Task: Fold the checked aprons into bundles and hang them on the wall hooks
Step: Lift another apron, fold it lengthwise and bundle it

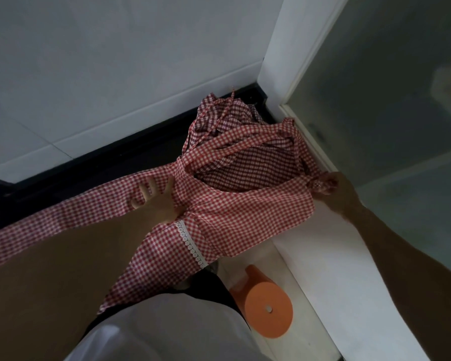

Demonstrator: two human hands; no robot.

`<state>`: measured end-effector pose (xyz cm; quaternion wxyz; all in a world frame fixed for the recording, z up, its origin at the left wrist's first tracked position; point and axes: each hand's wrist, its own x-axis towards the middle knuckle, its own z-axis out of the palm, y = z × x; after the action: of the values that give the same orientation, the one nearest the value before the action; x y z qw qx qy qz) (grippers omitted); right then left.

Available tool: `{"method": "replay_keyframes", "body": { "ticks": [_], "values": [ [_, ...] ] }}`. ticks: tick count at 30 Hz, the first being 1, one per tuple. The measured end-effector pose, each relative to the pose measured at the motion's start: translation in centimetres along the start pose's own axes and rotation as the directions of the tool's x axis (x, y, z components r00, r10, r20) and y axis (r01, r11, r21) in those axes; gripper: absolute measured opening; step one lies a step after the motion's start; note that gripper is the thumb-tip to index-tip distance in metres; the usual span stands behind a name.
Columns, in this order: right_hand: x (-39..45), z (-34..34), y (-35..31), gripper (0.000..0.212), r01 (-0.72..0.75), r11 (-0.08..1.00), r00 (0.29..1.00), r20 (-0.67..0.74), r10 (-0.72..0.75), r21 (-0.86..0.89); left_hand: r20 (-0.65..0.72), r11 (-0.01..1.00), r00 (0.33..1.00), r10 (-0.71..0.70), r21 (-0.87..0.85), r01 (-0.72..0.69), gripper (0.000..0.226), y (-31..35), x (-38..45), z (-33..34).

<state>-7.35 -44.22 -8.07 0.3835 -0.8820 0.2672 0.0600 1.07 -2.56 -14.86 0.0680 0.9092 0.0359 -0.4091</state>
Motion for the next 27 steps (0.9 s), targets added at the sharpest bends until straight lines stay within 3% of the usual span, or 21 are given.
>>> {"method": "replay_keyframes", "body": {
  "ticks": [2, 3, 6, 8, 10, 12, 18, 23, 27],
  "values": [
    [-0.7, 1.5, 0.8, 0.083, -0.133, 0.936, 0.991, 0.039, 0.128, 0.326, 0.007, 1.000, 1.000, -0.004, 0.000, 0.004, 0.105, 0.0, -0.1, 0.0],
    [-0.8, 2.3, 1.4, 0.085, -0.189, 0.878, 0.981, 0.051, 0.186, 0.440, 0.011, 1.000, 1.000, -0.002, 0.000, 0.002, 0.105, 0.0, -0.1, 0.0],
    [-1.2, 4.5, 2.9, 0.072, -0.297, 0.787, 0.922, -0.050, 0.383, 0.540, 0.015, 1.000, 1.000, -0.007, -0.008, 0.008, 0.105, 0.1, -0.1, 0.0],
    [-1.8, 5.2, 2.4, 0.073, -0.391, 0.744, 0.907, 0.087, 0.413, 0.542, 0.014, 1.000, 1.000, -0.010, -0.009, 0.010, 0.105, 0.1, -0.2, 0.0],
    [-2.4, 5.5, 1.5, 0.091, -0.489, 0.697, 0.872, 0.299, 0.387, 0.525, 0.016, 1.000, 1.000, -0.008, -0.005, 0.008, 0.104, 0.1, -0.3, 0.1],
    [-2.2, 5.4, 1.2, 0.092, -0.509, 0.697, 0.856, 0.383, 0.348, 0.506, 0.022, 1.000, 1.000, -0.012, -0.004, 0.012, 0.105, 0.2, -0.3, 0.0],
    [0.5, 3.0, -0.1, 0.016, -0.483, 0.783, 0.874, 0.275, 0.401, 0.392, 0.030, 1.000, 0.999, -0.011, 0.005, 0.011, 0.105, 0.1, -0.3, -0.1],
    [1.9, -0.3, -3.1, 0.024, -0.385, 0.901, 0.902, 0.288, 0.323, 0.197, 0.046, 1.000, 0.999, -0.011, -0.009, 0.012, 0.107, 0.2, -0.4, -0.2],
    [3.7, -1.0, -4.7, 0.025, -0.324, 0.889, 0.944, 0.055, 0.324, 0.324, 0.046, 1.000, 0.999, 0.000, -0.024, 0.001, 0.107, 0.1, -0.5, -0.2]
  ]
}}
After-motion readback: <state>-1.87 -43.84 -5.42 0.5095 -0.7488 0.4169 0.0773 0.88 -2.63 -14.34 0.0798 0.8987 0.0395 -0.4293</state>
